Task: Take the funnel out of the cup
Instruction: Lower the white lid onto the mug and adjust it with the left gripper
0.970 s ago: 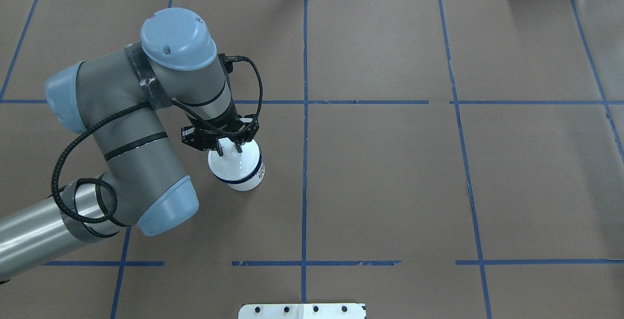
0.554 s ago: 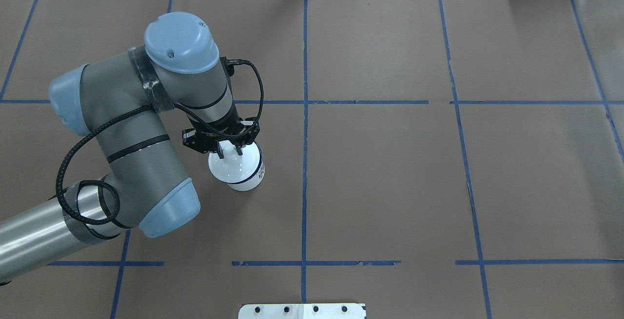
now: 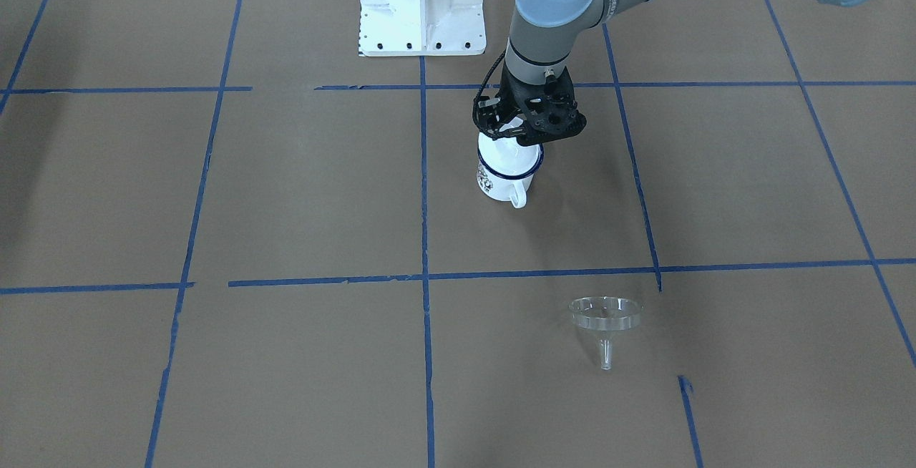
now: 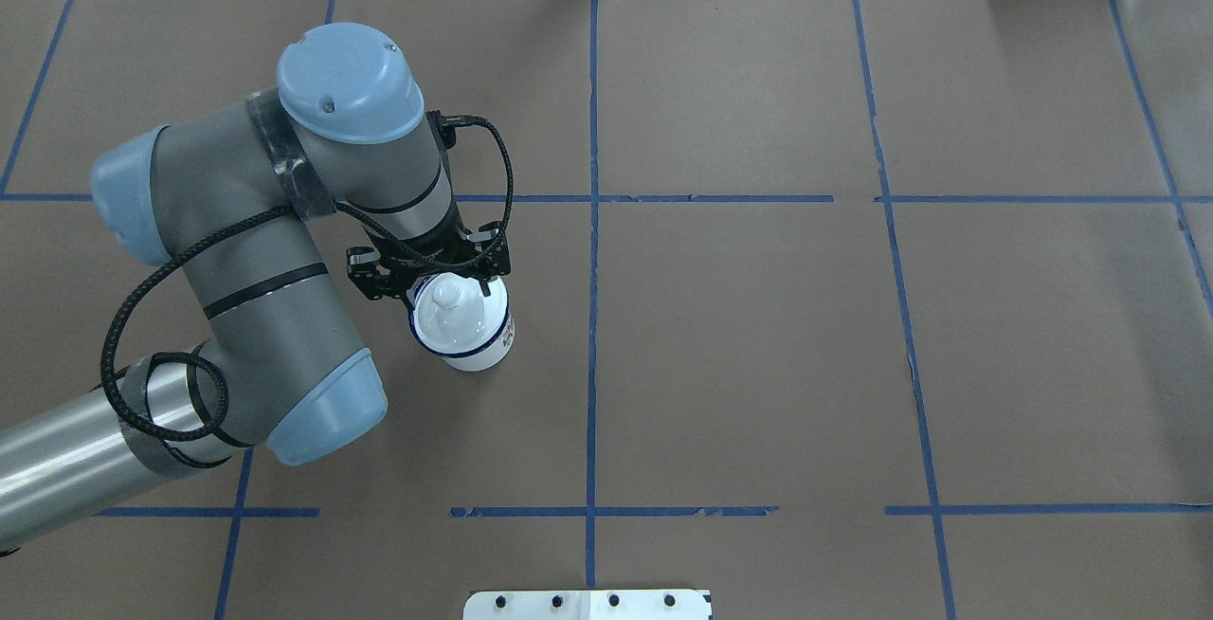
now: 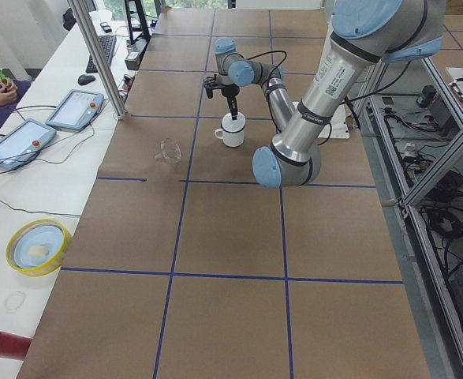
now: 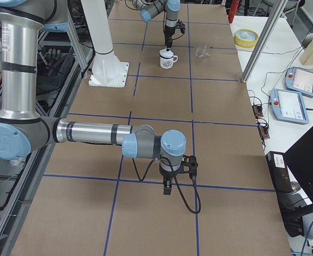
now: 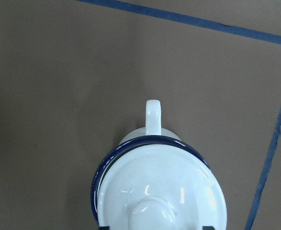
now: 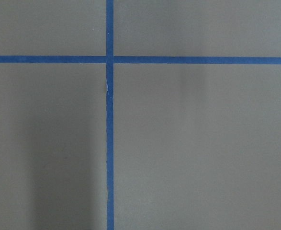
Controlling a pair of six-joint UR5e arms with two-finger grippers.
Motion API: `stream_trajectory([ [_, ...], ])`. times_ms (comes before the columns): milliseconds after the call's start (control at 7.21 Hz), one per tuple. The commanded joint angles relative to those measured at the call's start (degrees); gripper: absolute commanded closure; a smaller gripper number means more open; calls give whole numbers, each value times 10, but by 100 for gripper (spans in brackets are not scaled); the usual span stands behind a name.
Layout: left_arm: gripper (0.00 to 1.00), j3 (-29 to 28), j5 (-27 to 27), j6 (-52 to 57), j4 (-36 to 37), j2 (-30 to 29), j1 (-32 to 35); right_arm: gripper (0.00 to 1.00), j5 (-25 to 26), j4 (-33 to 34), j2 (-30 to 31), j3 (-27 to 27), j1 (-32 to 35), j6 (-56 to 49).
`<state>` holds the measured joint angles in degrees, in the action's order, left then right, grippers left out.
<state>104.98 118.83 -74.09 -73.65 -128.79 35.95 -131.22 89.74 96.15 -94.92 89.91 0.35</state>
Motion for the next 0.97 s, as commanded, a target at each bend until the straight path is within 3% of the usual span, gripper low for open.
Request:
stream_trajectory([
  [0, 0, 3, 0, 0, 0, 0, 0, 0, 0, 0, 0, 0, 0, 0],
  [832, 0, -5, -2, -6, 0, 2, -16, 0, 0, 0, 0, 0, 0, 0],
])
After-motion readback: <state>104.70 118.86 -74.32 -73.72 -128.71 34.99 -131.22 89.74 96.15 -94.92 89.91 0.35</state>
